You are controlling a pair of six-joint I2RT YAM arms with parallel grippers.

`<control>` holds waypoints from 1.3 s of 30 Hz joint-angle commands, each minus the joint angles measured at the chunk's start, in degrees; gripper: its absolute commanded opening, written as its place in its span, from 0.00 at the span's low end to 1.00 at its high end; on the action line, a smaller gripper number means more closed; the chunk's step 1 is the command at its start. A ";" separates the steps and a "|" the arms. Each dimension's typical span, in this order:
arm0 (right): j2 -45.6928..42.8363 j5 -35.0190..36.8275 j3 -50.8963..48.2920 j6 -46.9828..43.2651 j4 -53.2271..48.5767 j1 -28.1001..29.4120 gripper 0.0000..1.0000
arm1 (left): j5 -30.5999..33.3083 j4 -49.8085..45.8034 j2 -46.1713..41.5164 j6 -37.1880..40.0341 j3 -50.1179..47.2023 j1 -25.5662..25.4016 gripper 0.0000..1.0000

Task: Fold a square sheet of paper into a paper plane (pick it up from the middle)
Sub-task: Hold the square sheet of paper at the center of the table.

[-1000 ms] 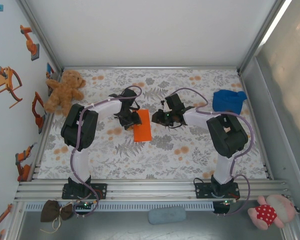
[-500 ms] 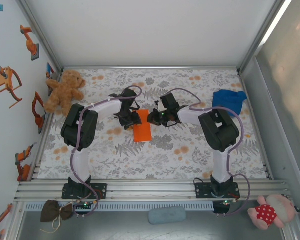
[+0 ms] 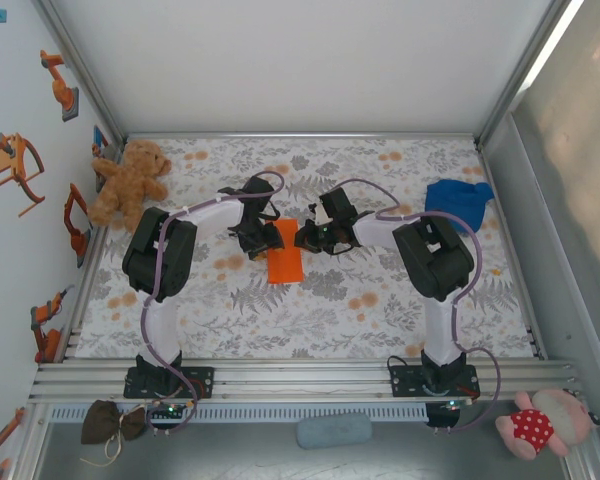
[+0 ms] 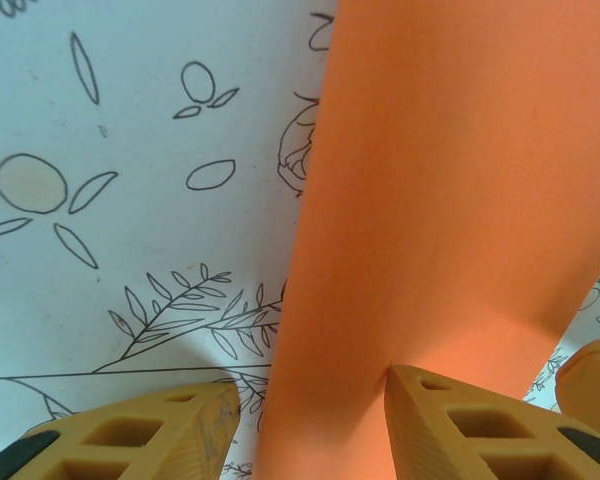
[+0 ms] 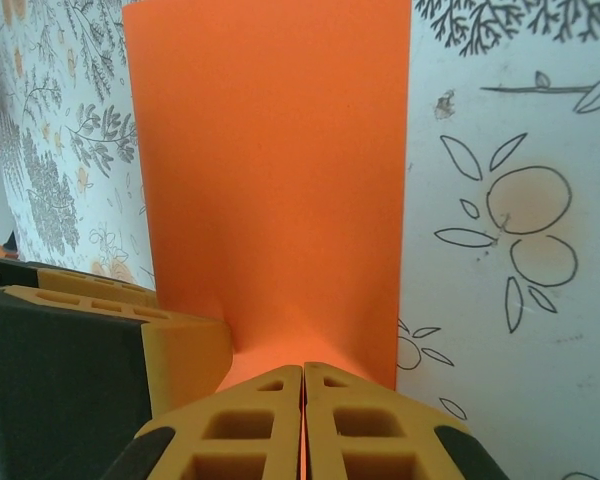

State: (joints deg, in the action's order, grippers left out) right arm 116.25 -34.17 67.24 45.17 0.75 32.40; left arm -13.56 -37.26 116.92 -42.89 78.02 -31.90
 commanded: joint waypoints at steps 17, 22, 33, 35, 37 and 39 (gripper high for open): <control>3.63 3.84 1.04 -3.23 -7.84 0.29 0.05 | 0.27 6.06 14.57 1.67 -6.92 -2.53 0.47; 5.33 8.04 1.40 -5.39 -14.17 0.20 0.02 | 0.84 2.95 5.89 2.42 -5.04 -2.07 0.48; 9.16 9.87 1.31 -6.06 -16.05 -0.06 0.00 | 6.40 2.18 -16.59 3.47 -4.39 0.28 0.49; 9.60 9.92 1.40 -6.06 -16.10 -0.06 0.00 | 1.66 6.31 -18.09 4.19 -5.87 0.27 0.47; 9.87 9.87 1.51 -6.01 -16.21 -0.09 0.00 | -4.46 9.96 -17.59 4.06 -6.87 0.26 0.45; 10.13 9.92 1.74 -6.01 -16.14 -0.05 0.00 | -8.89 13.20 -15.82 2.61 -7.64 0.18 0.39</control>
State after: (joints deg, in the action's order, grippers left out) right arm 119.46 -33.67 71.44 40.40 -7.18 32.38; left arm -14.24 -29.23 98.59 -40.27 72.51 -31.46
